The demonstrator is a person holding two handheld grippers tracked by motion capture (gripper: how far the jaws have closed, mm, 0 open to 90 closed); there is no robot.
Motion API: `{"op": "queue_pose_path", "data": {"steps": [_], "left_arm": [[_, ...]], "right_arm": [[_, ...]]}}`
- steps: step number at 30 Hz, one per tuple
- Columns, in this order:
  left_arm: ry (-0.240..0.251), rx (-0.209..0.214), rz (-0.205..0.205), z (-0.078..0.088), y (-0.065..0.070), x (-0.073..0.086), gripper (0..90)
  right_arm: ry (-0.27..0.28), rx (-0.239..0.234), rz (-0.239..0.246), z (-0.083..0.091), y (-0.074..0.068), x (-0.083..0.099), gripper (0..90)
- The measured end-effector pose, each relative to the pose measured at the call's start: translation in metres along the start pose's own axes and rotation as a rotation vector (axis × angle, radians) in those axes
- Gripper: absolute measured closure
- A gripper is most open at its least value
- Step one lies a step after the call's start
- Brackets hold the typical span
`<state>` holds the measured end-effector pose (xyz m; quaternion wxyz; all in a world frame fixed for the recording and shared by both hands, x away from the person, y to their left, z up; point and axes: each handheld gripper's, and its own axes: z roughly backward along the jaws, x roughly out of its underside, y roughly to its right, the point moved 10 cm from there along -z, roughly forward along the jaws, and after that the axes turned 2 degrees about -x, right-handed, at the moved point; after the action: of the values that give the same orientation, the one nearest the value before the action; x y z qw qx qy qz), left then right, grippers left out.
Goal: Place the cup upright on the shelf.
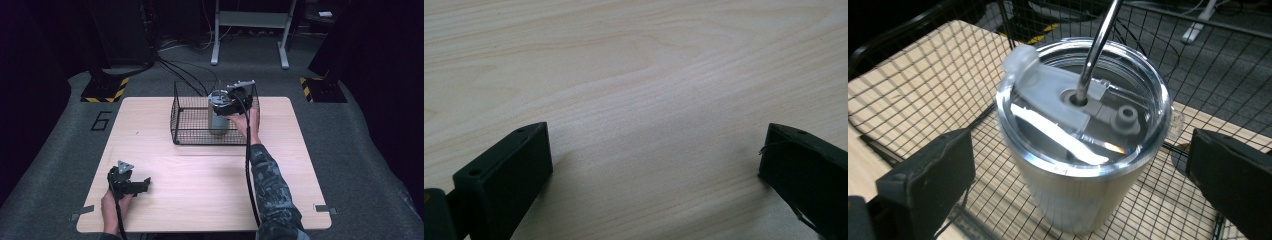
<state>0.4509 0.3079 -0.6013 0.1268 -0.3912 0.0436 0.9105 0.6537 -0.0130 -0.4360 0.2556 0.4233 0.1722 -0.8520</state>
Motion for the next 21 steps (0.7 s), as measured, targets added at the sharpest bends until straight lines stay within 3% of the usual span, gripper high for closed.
{"op": "queue_pose_path", "data": {"steps": [11,17,21], "left_arm": [[0.0,0.0,0.0,0.0,0.0,0.0,0.3],[0.0,0.0,0.0,0.0,0.0,0.0,0.3],[0.002,0.0,0.0,0.0,0.0,0.0,0.4]], "right_arm": [[0.015,-0.021,0.094,0.052,-0.02,0.012,0.0],[0.046,-0.018,0.147,0.085,-0.032,0.03,0.0],[0.05,-0.006,0.155,0.103,-0.036,0.047,0.0]]}}
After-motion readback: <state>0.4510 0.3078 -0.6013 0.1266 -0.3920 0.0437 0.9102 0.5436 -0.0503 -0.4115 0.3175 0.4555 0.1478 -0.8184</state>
